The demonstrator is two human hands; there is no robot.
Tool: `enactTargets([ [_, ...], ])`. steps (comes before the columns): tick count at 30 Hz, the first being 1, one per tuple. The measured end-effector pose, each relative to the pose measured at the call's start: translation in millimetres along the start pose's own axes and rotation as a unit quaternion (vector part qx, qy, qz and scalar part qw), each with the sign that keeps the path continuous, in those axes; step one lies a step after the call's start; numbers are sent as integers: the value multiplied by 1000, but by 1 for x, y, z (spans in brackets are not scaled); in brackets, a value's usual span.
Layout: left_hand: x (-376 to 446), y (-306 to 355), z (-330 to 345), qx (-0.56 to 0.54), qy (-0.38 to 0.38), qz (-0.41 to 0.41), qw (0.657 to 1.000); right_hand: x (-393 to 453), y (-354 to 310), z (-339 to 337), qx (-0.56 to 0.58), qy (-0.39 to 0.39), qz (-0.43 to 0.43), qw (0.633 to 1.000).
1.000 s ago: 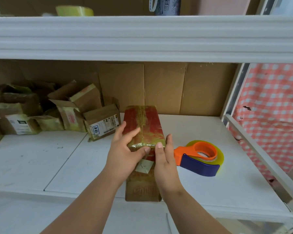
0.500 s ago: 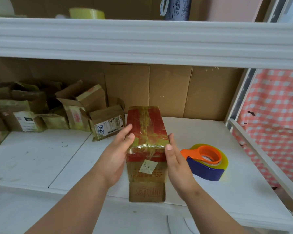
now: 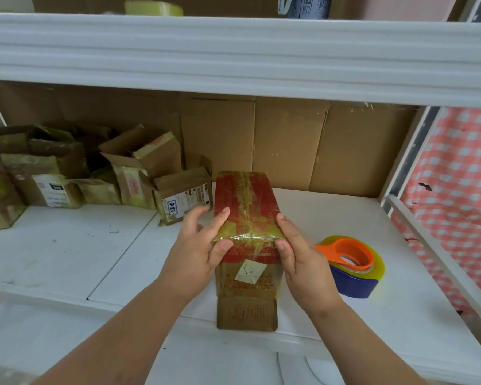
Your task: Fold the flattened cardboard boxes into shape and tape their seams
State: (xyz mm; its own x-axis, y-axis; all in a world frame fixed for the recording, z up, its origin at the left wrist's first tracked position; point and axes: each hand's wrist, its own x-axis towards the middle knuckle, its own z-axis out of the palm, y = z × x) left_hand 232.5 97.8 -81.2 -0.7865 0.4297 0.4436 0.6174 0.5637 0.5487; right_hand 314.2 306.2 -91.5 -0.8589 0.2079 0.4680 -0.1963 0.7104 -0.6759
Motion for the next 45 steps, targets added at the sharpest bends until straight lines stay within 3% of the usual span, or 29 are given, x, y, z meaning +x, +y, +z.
enactTargets([
  [5, -9, 23, 2, -54, 24, -82, 995, 3, -10, -6, -18, -8, 33, 999],
  [10, -8, 40, -9, -87, 47, -119, 988, 3, -15, -6, 174, 2, 104, 979],
  [13, -5, 37, -21, -159, -20, -173, 972, 5, -12, -20, 271, -26, 161, 949],
  [15, -2, 33, -33, -260, -80, -203, 941, 9, -11, -31, 294, -67, 175, 937],
  [17, 2, 26, -43, -248, -132, -181, 942, 11, -10, -37, 260, -107, 159, 946],
  [19, 6, 22, -49, -152, -160, -139, 966, 13, -10, -37, 210, -132, 135, 959],
  [23, 10, 15, -46, -42, -111, -91, 989, 18, -3, -34, 89, -118, 78, 986],
  [33, 10, 8, -30, -141, -49, -106, 983, 23, -1, -33, 8, -103, 41, 994],
  [40, -2, 10, -14, -276, -37, -208, 938, 21, -2, -34, -11, -91, 21, 996],
  [45, 2, 14, -10, -249, -49, -200, 947, 24, -2, -32, -14, -66, 33, 997],
])
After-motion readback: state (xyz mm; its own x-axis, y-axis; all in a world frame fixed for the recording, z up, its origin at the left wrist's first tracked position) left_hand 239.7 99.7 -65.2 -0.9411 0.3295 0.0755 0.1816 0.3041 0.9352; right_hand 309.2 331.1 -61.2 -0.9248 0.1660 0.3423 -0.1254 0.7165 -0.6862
